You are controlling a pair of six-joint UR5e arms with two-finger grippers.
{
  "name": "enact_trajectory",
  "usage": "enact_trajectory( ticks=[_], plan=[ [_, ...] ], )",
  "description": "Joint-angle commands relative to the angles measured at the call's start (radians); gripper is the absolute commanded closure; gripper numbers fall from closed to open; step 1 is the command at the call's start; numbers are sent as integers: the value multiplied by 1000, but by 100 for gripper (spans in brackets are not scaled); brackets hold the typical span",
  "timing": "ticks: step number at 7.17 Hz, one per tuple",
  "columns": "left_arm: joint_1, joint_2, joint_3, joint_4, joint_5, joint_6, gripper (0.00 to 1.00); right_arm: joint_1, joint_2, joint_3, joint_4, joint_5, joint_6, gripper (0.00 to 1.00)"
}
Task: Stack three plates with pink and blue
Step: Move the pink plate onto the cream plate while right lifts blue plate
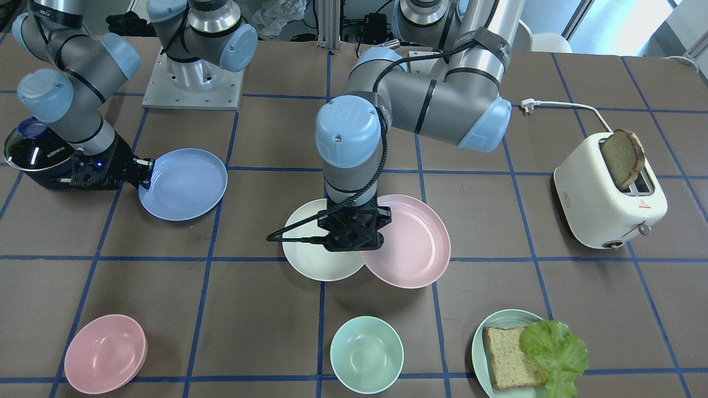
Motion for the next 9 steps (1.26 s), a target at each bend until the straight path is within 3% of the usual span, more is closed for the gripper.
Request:
enact_trajectory(
  ticks=[1, 2, 3, 6, 7, 9],
  plan=[
    [-131, -65, 45, -10, 0, -191, 100, -1, -2, -3, 0, 30, -24, 100],
    [-164, -90, 47, 11, -1, -275, 100, -1, -12, -22, 7, 31, -23, 100],
    [-194, -127, 41, 124, -1, -283, 100, -1, -14, -52, 14, 31, -23, 100],
    [-205, -158, 39, 146, 3, -279, 100, 1, -14, -254, 230, 57, -7, 100],
    [-204, -162, 41, 148, 5, -270, 1, 2, -5, -304, 264, 77, 0, 100],
    [-186, -139, 51, 145, 29, -268, 0, 16, 1, -351, 267, 96, 118, 100]
  ],
)
